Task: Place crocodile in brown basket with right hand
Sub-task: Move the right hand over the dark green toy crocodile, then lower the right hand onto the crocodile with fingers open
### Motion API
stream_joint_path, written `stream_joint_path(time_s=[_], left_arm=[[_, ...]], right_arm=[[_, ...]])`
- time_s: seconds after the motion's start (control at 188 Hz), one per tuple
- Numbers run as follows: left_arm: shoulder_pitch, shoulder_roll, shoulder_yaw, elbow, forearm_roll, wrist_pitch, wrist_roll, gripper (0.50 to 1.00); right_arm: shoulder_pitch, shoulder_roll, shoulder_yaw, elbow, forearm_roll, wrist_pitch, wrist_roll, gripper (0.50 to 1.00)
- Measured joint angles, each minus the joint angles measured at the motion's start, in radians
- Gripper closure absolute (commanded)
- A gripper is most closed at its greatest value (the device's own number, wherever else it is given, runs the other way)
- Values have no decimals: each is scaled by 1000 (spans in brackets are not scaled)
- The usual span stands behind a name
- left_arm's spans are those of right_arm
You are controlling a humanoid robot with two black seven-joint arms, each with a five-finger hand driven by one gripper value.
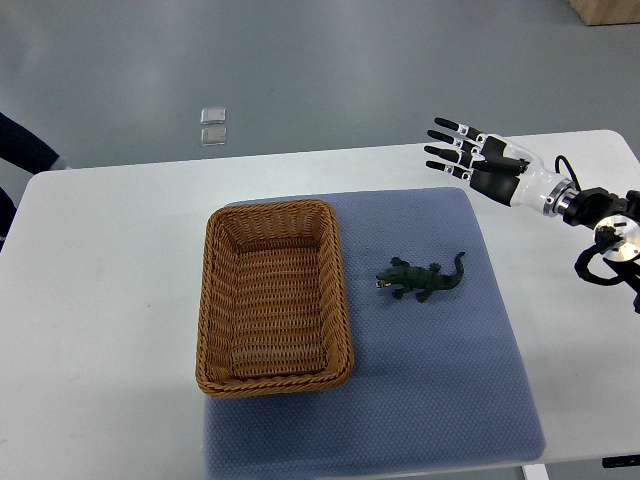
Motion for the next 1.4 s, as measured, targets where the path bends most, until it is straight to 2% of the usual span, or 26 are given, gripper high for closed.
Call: stream_joint_path(time_s=[0.224, 0.596, 0.756, 0.916, 1.166, 1.4], left_arm=[[7, 0, 0, 0, 0, 0, 0, 500], [5, 0, 4, 1, 0, 0, -1, 500], [4, 0, 2, 1, 0, 0, -1, 500], [4, 0, 2, 0, 0, 0, -1, 500], [5, 0, 2, 0, 0, 0, -1, 500], [5, 0, 2, 0, 0, 0, -1, 500]], right_arm=[[2, 2, -6, 0, -17, 4, 5, 572], [44, -10, -5, 5, -281, 4, 93, 574], [94, -22, -9, 6, -540, 4, 170, 574], [150, -48, -13, 20, -841, 4, 284, 576], [204, -85, -16, 95, -1233, 5, 435, 576], [236, -96, -41, 173, -1535, -18, 454, 576]])
